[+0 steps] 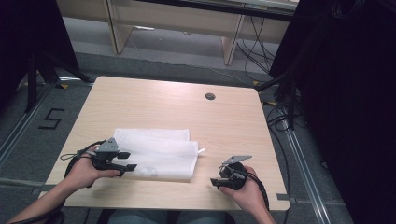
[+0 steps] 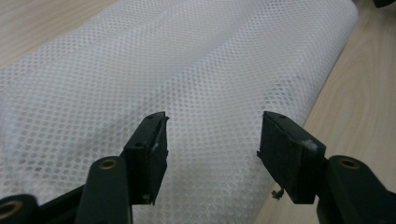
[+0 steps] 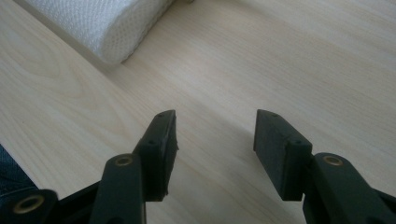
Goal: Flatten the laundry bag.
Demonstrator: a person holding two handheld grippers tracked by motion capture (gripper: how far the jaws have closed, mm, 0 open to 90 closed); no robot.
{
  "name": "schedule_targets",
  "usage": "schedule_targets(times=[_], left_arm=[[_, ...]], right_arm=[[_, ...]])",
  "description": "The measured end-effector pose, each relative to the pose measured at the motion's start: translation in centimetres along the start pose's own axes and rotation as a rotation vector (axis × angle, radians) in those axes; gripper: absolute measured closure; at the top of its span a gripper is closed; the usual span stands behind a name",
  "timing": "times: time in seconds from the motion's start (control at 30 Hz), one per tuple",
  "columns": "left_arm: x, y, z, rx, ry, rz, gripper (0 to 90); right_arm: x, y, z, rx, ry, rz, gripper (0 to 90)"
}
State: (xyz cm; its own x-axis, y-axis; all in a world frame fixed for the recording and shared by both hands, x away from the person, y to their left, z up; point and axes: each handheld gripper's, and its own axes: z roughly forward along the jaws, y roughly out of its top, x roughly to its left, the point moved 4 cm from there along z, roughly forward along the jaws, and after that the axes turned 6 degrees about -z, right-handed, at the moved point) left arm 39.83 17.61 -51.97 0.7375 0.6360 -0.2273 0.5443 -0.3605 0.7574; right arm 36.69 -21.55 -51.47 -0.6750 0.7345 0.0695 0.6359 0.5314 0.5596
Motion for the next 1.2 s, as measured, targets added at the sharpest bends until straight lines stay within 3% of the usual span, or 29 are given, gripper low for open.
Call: schedule_targets(times=[0.07,0.1,0.2,0.27,0.3,0.33,0.4,0.43,0.5,0.57,0.6,0.63,0.67,0.7,0.73,0.77,0.8,0.87,1.0,1.1,1.13,1.17,1.2], left_arm=[[-0.1,0.1,0.0,-0.003,-0.013,0.007,42.9],[-0.4,0.1,0.0,0.000,-0.019,-0.020,43.3],[-0.8,0.2,0.2,0.003,-0.031,-0.030,48.5],[-1.2,0.3,0.3,-0.002,-0.046,-0.029,50.0],[-1.3,0.3,0.3,0.001,-0.046,-0.029,51.9],[-1.8,0.4,0.4,0.006,-0.053,-0.015,57.6],[-1.9,0.4,0.4,0.017,-0.055,-0.006,59.8],[-2.2,0.4,0.5,0.024,-0.063,-0.006,63.2],[-2.9,0.3,0.7,0.065,-0.062,0.050,71.1],[-3.3,0.2,0.8,0.073,-0.061,0.069,73.3],[-3.6,0.1,0.8,0.086,-0.061,0.105,77.4],[-3.6,0.1,0.8,0.086,-0.061,0.105,79.6],[-3.8,0.1,0.9,0.088,-0.047,0.129,83.5],[-3.8,0.1,0.9,0.088,-0.047,0.129,85.6],[-3.7,0.2,0.6,0.108,-0.023,0.169,88.2],[-3.9,0.3,0.6,0.105,-0.012,0.159,88.2],[-3.8,0.4,0.2,0.119,0.003,0.180,89.3],[-3.8,0.4,-0.3,0.119,0.014,0.168,89.5],[-2.4,0.1,-1.9,0.133,0.061,0.124,89.5],[-0.9,0.1,-2.5,0.127,0.090,0.047,89.5],[-0.4,0.0,-2.7,0.131,0.098,-0.002,89.4],[-0.4,0.0,-2.7,0.131,0.098,-0.002,89.2],[0.0,-0.1,-2.9,0.132,0.109,-0.032,89.2]], right_arm=[[0.1,0.0,0.0,-0.001,-0.002,0.000,50.2],[0.1,0.0,0.0,0.001,-0.003,-0.002,50.2],[0.0,0.0,0.1,0.005,-0.003,-0.011,51.5],[-0.1,0.0,0.2,0.001,-0.007,-0.026,52.1],[0.0,0.1,0.4,-0.023,-0.003,-0.007,52.8],[0.0,0.1,0.3,-0.002,-0.009,-0.022,54.2],[0.1,0.2,0.2,0.005,-0.008,-0.030,54.7],[0.1,0.4,0.3,-0.015,-0.015,-0.033,55.7],[0.5,1.1,0.0,0.000,-0.027,-0.045,58.7],[0.7,1.4,0.0,-0.017,-0.031,-0.047,60.7],[1.0,2.1,-0.3,-0.011,-0.048,-0.083,64.2],[1.0,2.1,-0.3,-0.011,-0.048,-0.083,64.2],[1.3,2.7,-0.4,-0.005,-0.050,-0.106,74.4],[1.3,2.7,-0.4,-0.005,-0.050,-0.106,74.4],[1.9,3.1,-0.6,0.018,-0.050,-0.096,79.7],[1.9,3.1,-0.6,0.018,-0.050,-0.096,79.7],[2.0,3.3,-0.5,0.023,-0.055,-0.111,83.1],[2.6,3.4,-0.4,0.041,-0.032,-0.088,86.7],[2.7,3.3,0.4,0.060,-0.029,-0.120,88.4],[2.6,3.3,0.4,0.070,-0.025,-0.096,88.9],[2.2,3.5,0.4,0.056,-0.039,-0.101,89.2],[2.2,3.5,0.4,0.056,-0.039,-0.101,89.2],[2.2,3.5,0.3,0.063,-0.042,-0.094,89.3]])
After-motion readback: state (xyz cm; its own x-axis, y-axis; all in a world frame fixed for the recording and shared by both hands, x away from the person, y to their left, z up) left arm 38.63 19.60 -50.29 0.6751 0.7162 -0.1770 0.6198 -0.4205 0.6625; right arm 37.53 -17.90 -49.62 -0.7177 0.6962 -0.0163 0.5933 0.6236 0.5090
